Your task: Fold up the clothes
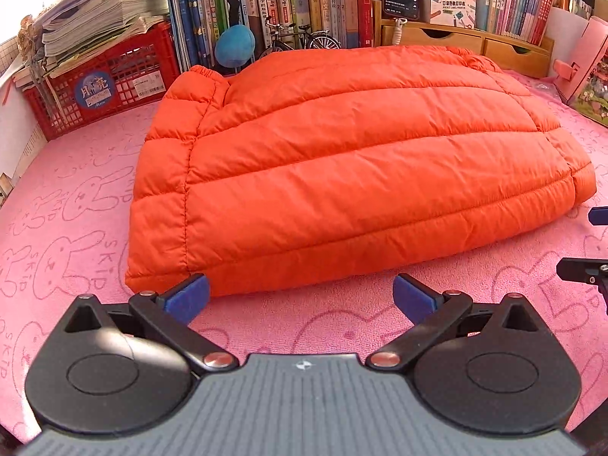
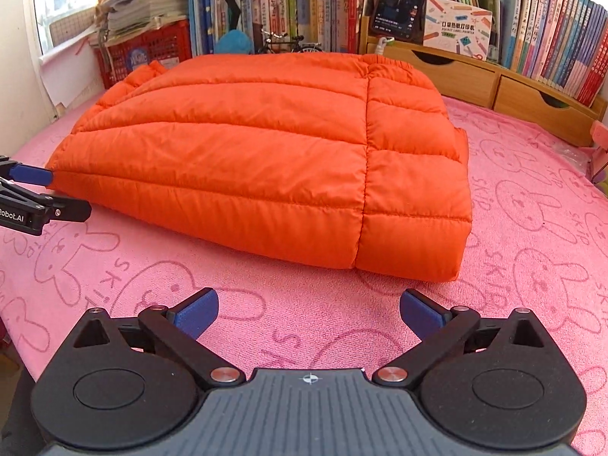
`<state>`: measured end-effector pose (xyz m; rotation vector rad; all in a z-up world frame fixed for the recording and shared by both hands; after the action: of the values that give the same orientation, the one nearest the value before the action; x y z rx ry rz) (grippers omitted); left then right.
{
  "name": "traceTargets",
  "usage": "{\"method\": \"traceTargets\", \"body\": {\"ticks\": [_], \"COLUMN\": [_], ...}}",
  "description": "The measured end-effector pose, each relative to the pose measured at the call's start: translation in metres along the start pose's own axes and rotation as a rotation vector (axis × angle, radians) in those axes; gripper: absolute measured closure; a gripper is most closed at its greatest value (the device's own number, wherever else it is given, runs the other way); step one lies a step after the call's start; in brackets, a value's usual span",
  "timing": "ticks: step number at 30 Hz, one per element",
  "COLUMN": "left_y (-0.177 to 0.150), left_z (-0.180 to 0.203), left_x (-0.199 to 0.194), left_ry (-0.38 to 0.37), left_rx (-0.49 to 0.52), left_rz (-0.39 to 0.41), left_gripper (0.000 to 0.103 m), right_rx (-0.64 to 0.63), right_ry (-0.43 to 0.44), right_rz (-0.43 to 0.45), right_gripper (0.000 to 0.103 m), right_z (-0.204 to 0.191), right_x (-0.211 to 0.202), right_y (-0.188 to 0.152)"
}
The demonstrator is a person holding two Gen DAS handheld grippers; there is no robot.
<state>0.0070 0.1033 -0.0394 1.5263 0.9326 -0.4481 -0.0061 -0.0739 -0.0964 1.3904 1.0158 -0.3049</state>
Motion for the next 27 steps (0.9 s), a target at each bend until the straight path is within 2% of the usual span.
{"method": "traceTargets", "body": {"ticks": [8, 15, 27], "left_y": [-0.004, -0.004, 0.000], "left_z": [0.010, 0.004, 0.001], "left_x": [0.010, 0.015, 0.017], "left_ry": [-0.008, -0.050, -0.072], "left_rx": [0.017, -0.047, -0.038], "left_rz": [-0.045, -0.070, -0.052], "left_gripper": [0.000, 0.000, 0.000], "right_rx": [-0.009, -0.014, -0.023], "right_ry": [-0.006, -0.012, 0.000], "right_rz": [-0.009, 0.014, 0.075], "right_gripper": [0.000, 0.000, 0.000], "right_z": [0.000, 0.000, 0.003], "right_x": [0.008, 0.011, 0.012], "right_y": [-0.006, -0.010, -0.016]}}
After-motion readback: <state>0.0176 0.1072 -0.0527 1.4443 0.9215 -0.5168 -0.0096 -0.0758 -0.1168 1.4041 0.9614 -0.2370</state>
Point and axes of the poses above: each gripper's, at about its wrist camera, not at the fingertips, and x roughly the way its jaws point, z to its right, y to its top, the point moved 4 cm from there along x, roughly the way its jaws point, and after that the axes turned 9 degrees about y, right-handed, at the moved point
